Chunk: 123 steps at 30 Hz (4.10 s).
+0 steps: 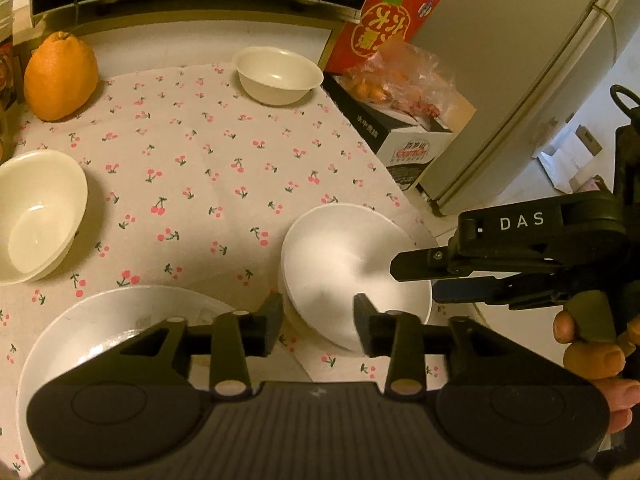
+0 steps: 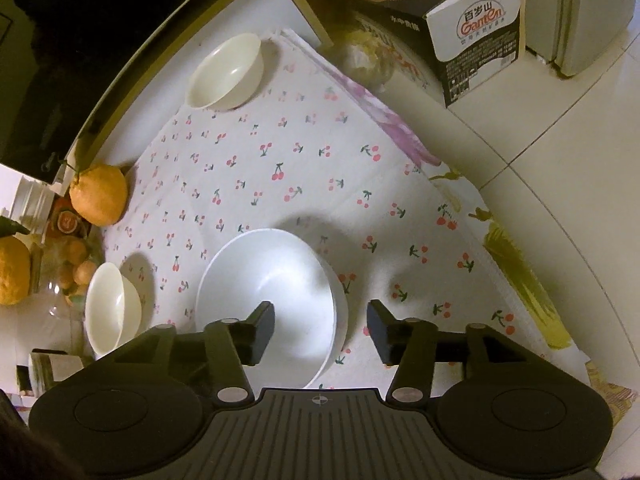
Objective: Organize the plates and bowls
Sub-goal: 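Lower the white bowl onto the tablecloth and open both grippers, then move both grippers to the cream bowl by the jar and close on its rim, then lift the cream bowl with both grippers and carry it over the white bowl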
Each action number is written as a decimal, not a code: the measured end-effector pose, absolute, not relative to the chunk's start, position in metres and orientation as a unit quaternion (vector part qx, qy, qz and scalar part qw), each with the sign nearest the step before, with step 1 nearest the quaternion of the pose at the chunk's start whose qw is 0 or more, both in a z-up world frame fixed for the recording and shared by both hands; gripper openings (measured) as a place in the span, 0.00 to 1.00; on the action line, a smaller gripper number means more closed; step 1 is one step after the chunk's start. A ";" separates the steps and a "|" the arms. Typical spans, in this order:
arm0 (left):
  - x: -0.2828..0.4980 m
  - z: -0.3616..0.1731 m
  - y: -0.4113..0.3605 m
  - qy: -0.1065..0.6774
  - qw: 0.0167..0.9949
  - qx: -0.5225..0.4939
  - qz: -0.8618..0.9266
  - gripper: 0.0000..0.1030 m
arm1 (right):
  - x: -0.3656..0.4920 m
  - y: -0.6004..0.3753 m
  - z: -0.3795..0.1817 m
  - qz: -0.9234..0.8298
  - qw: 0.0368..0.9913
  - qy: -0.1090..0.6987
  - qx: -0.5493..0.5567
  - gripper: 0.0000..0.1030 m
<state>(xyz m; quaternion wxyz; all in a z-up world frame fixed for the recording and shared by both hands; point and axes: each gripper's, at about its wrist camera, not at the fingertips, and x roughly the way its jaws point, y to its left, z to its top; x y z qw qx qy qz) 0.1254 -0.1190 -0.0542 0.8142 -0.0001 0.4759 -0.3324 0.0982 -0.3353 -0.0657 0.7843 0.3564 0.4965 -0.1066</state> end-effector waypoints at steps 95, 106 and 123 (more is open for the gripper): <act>0.204 -0.061 0.046 0.372 0.917 -0.097 -0.103 0.10 | 0.235 -0.166 -0.090 0.050 0.815 0.445 0.367 0.16; 0.189 -0.046 0.047 0.365 0.916 -0.114 -0.122 0.10 | 0.217 -0.176 -0.069 0.052 0.824 0.429 0.367 0.16; 0.153 -0.022 0.019 0.362 0.898 -0.151 -0.198 0.10 | 0.162 -0.216 -0.034 0.043 0.836 0.422 0.347 0.17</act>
